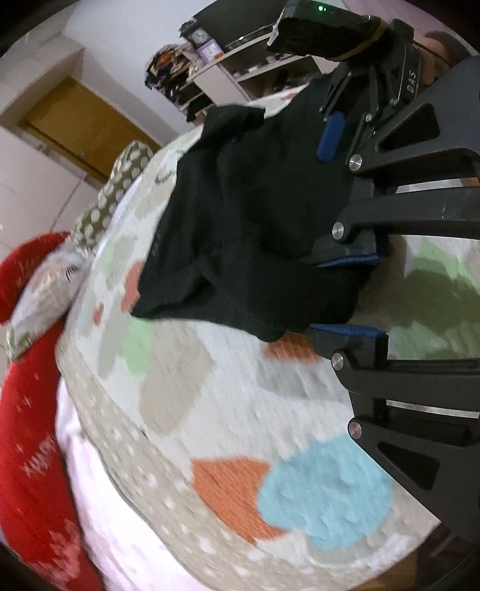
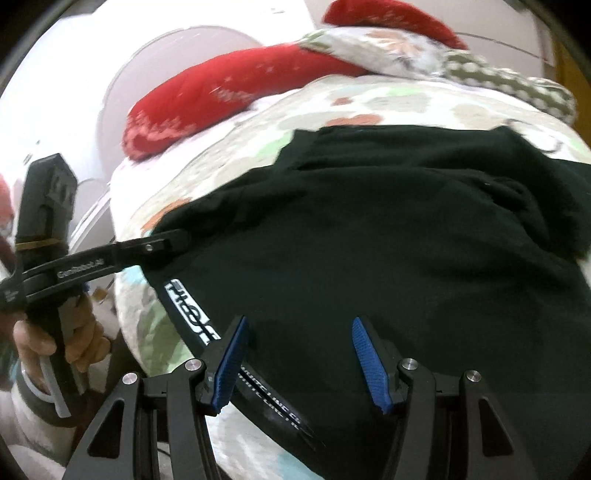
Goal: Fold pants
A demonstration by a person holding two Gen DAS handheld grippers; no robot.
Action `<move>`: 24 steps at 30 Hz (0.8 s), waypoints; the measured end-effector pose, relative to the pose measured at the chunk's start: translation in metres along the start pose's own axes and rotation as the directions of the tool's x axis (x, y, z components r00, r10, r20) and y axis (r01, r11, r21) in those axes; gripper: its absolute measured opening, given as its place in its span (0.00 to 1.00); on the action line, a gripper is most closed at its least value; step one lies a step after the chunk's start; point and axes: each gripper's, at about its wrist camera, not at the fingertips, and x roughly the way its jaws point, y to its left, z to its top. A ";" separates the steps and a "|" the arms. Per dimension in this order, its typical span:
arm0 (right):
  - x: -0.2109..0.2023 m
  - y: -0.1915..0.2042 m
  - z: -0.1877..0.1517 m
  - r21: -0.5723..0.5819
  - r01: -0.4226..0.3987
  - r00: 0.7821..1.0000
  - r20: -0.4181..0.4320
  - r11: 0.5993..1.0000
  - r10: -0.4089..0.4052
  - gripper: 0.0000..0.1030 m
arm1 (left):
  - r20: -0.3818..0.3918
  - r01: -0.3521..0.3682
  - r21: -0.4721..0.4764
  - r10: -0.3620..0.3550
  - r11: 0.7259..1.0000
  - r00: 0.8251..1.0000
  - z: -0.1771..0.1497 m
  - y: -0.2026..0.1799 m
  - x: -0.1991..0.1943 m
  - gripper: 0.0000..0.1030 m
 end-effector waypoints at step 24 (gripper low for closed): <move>-0.023 -0.139 0.123 0.069 0.316 0.941 0.103 0.946 -0.322 0.58 | -0.014 -0.044 0.044 0.045 0.998 0.999 0.106 0.013 0.038 0.73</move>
